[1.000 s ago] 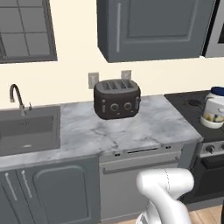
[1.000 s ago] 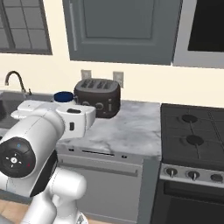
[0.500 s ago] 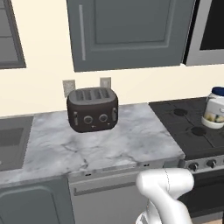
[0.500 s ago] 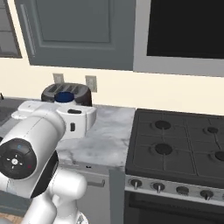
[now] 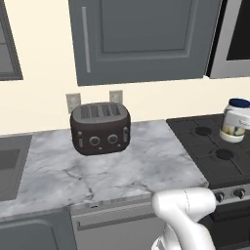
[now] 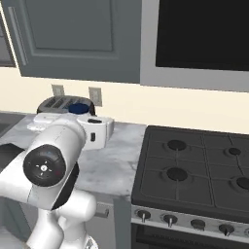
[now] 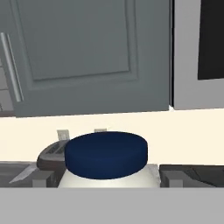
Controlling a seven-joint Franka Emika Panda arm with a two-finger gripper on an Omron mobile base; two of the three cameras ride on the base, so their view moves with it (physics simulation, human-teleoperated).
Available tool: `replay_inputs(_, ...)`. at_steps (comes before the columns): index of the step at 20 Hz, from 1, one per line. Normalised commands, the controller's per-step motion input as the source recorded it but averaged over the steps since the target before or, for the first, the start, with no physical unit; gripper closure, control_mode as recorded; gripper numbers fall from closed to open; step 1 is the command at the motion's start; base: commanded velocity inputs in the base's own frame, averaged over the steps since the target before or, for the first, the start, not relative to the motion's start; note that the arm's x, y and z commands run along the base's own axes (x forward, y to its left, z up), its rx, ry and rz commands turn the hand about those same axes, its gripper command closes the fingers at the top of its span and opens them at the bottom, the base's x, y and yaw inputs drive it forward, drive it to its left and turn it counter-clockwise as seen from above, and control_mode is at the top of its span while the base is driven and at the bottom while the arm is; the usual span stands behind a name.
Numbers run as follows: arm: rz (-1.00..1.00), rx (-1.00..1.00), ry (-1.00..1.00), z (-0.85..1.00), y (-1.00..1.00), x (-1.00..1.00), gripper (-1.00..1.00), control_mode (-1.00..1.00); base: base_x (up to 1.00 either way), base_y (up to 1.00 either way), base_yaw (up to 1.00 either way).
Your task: Collect the turmeric, mayonnaise, and shaker from the cabinet and place them next to the stove.
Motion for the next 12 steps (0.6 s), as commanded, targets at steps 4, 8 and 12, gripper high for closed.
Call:
replay_inputs(4, 0.20, 0.00, 0.04, -0.73, -0.15, 0.66, 1.00, -1.00, 0.00, 0.00, 0.00)
replay_inputs(8, 0.24, 0.00, 0.00, -0.45, -0.14, 0.61, 1.00, -1.00, 0.00, 0.00, 0.00)
replay_inputs(12, 0.24, 0.00, -0.01, -0.33, -0.17, 0.63, 1.00, -1.00, 0.00, 0.00, 0.00)
